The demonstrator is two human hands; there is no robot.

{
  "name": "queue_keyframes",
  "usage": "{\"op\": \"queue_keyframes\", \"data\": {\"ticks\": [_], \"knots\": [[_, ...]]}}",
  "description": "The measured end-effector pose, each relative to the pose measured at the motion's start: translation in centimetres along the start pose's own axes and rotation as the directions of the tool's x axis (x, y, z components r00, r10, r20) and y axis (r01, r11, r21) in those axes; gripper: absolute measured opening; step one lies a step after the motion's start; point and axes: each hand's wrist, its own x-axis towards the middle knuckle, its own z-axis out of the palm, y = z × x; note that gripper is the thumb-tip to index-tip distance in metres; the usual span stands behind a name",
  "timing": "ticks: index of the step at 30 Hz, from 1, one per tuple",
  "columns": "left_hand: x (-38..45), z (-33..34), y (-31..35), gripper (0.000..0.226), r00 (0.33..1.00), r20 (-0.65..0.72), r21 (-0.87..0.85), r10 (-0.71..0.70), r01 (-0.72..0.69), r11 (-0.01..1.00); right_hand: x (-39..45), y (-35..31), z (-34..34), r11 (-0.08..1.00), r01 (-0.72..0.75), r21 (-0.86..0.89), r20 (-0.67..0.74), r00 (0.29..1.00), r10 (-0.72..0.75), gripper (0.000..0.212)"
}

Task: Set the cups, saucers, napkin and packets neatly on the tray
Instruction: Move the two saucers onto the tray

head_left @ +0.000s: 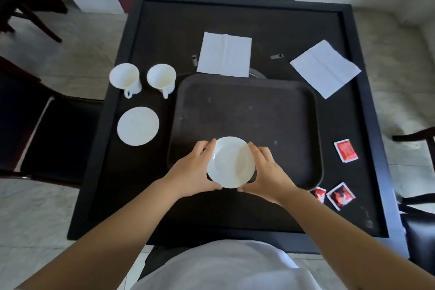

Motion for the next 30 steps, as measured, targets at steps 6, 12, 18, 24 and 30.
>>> {"op": "queue_keyframes", "data": {"ticks": [6, 12, 18, 24, 30], "knots": [[7.4, 0.9, 4.1, 0.11, 0.997, -0.046, 0.094, 0.058, -0.053, 0.994, 2.1, 5.1, -4.2, 0.997, -0.072, -0.032, -0.084, 0.994, 0.07, 0.117], [12.8, 2.4, 5.8, 0.11, 0.999, -0.017, 0.082, 0.038, -0.037, 0.996, 4.6, 8.8, -7.4, 0.994, -0.087, -0.066, -0.061, 0.995, 0.083, 0.114], [16.4, 3.3, 6.2, 0.111, 0.997, -0.06, 0.14, 0.043, -0.034, 0.99, 7.1, 11.2, -8.3, 0.991, -0.081, -0.109, -0.074, 0.995, 0.073, 0.113], [19.6, 3.3, 7.0, 0.11, 0.991, -0.124, 0.242, 0.039, -0.008, 0.97, 9.5, 13.3, -9.0, 0.993, -0.081, -0.088, -0.147, 0.987, 0.067, 0.109], [21.5, 3.5, 7.7, 0.107, 0.992, -0.127, 0.297, 0.027, 0.012, 0.955, 10.7, 14.4, -9.4, 0.994, -0.077, -0.078, -0.169, 0.984, 0.063, 0.101]]}}
